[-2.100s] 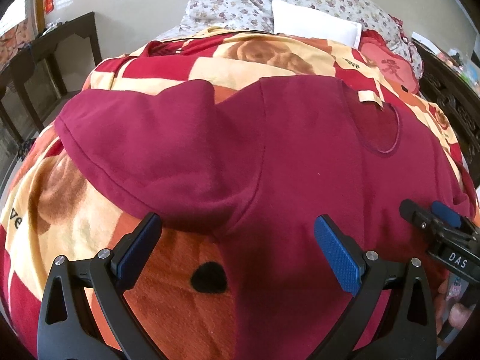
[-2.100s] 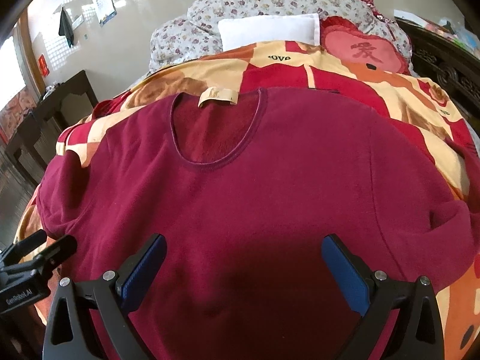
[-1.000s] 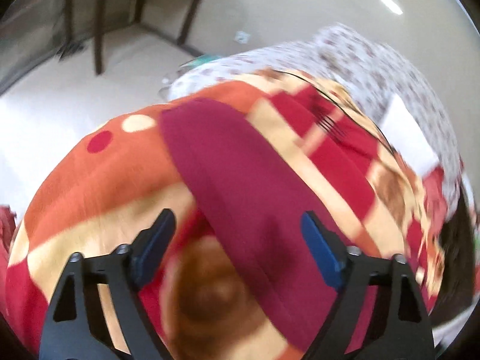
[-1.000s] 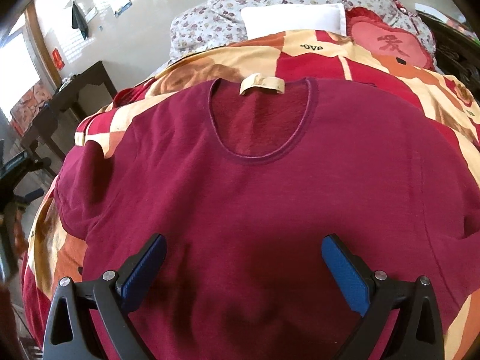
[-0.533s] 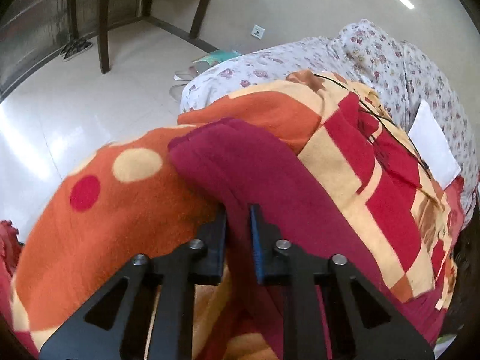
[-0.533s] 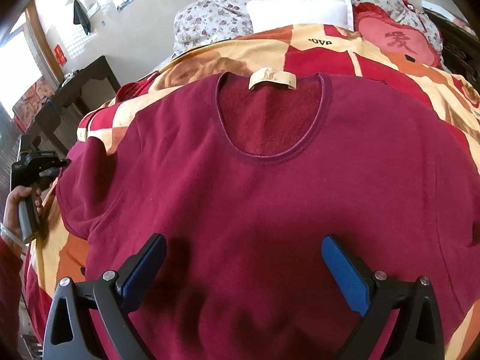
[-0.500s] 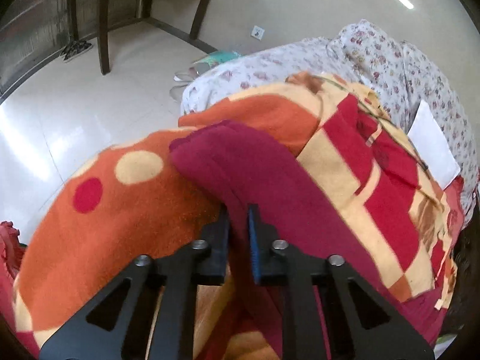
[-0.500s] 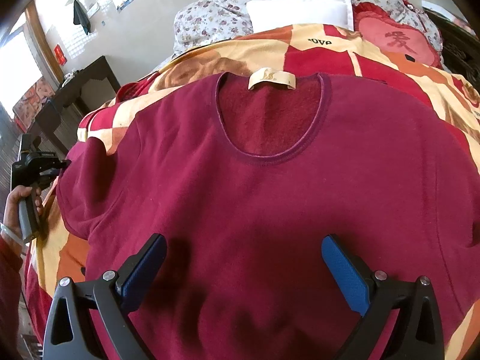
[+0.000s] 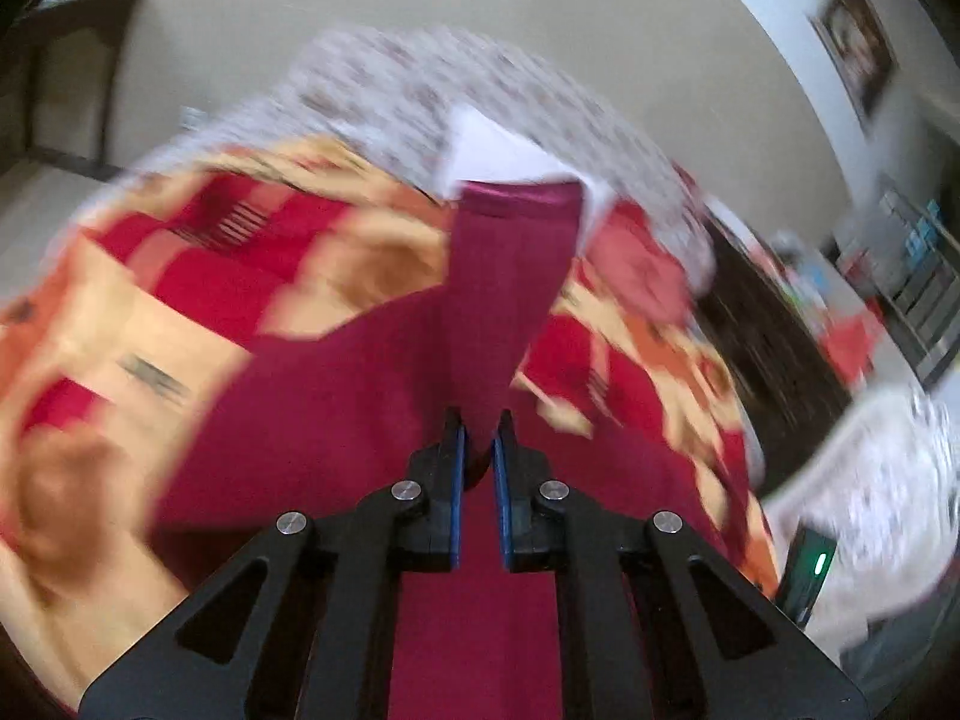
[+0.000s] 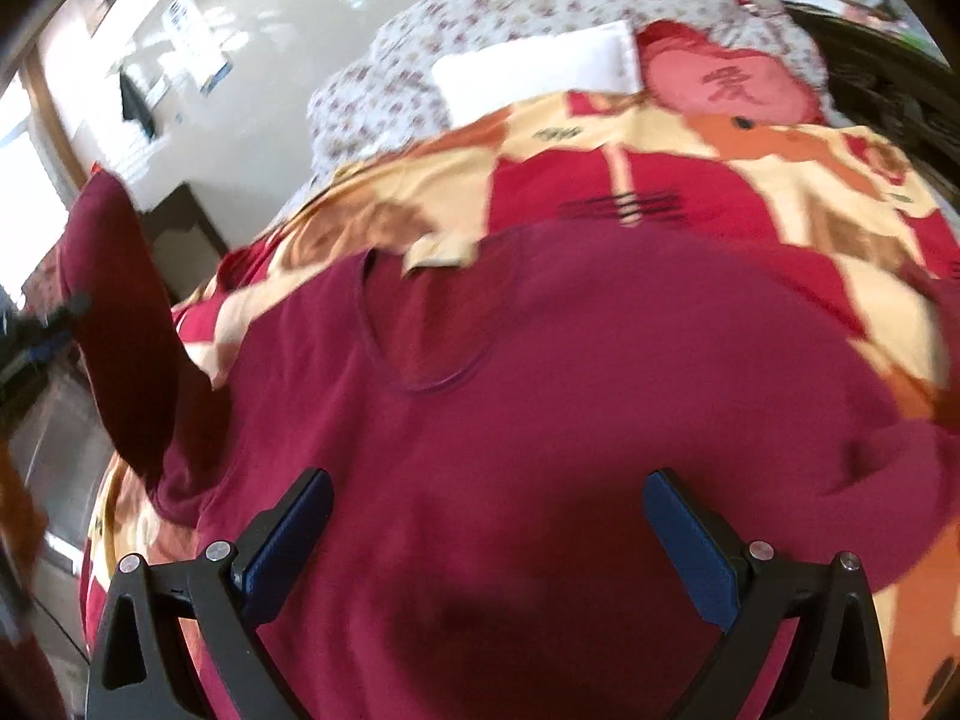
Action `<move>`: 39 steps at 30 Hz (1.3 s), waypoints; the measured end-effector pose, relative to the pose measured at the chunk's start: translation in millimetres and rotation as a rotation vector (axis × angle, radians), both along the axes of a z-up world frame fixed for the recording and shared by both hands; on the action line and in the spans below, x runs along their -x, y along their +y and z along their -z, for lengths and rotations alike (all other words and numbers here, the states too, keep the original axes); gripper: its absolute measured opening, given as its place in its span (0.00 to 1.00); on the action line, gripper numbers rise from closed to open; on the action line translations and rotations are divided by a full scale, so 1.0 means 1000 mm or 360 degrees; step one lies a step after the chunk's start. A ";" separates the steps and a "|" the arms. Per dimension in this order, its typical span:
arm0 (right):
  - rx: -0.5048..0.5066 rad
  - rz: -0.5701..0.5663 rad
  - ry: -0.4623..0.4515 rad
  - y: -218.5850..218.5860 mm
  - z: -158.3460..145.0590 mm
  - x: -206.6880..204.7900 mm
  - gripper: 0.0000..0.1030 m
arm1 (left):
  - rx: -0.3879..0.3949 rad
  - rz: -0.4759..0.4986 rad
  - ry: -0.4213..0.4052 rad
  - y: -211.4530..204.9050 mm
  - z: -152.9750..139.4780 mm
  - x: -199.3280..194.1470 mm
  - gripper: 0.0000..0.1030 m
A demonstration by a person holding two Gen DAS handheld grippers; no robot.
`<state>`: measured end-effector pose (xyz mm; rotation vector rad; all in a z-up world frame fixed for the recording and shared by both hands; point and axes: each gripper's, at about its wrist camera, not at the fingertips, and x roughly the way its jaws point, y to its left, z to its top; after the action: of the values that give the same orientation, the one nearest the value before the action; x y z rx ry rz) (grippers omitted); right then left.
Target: Fold small clothes
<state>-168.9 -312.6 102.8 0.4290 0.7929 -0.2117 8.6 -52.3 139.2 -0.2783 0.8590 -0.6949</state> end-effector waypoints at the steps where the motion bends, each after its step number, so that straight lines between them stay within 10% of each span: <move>1: 0.0003 0.0017 0.0000 -0.004 -0.002 0.003 1.00 | -0.0017 0.0045 0.0045 -0.019 0.012 0.007 0.07; 9: -0.0096 0.0133 0.0000 -0.047 0.000 0.033 1.00 | -0.0237 0.0248 0.0252 -0.110 0.104 0.052 0.07; 16: -0.0202 0.0050 -0.0069 -0.046 -0.001 0.024 1.00 | -0.0154 0.0353 0.0224 -0.066 0.063 0.079 0.58; 22: -0.0186 0.0007 -0.0003 -0.034 0.012 0.010 1.00 | -0.0325 0.0101 -0.0075 -0.003 0.031 0.075 0.60; 25: -0.0159 -0.0066 0.0055 -0.027 0.021 -0.006 0.99 | -0.0309 -0.0103 -0.0007 0.037 0.039 0.051 0.60; 34: 0.0094 -0.0217 0.0097 0.003 0.026 -0.039 0.04 | -0.0255 -0.0259 0.0144 0.071 0.060 0.040 0.60; 39: 0.0328 -0.0106 -0.0131 -0.021 -0.036 0.005 0.04 | -0.0250 -0.0280 0.0098 0.066 0.053 0.036 0.60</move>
<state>-173.9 -333.7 139.1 0.2155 0.6955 -0.2100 -27.1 13.6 86.2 -0.2316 0.9307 -0.4546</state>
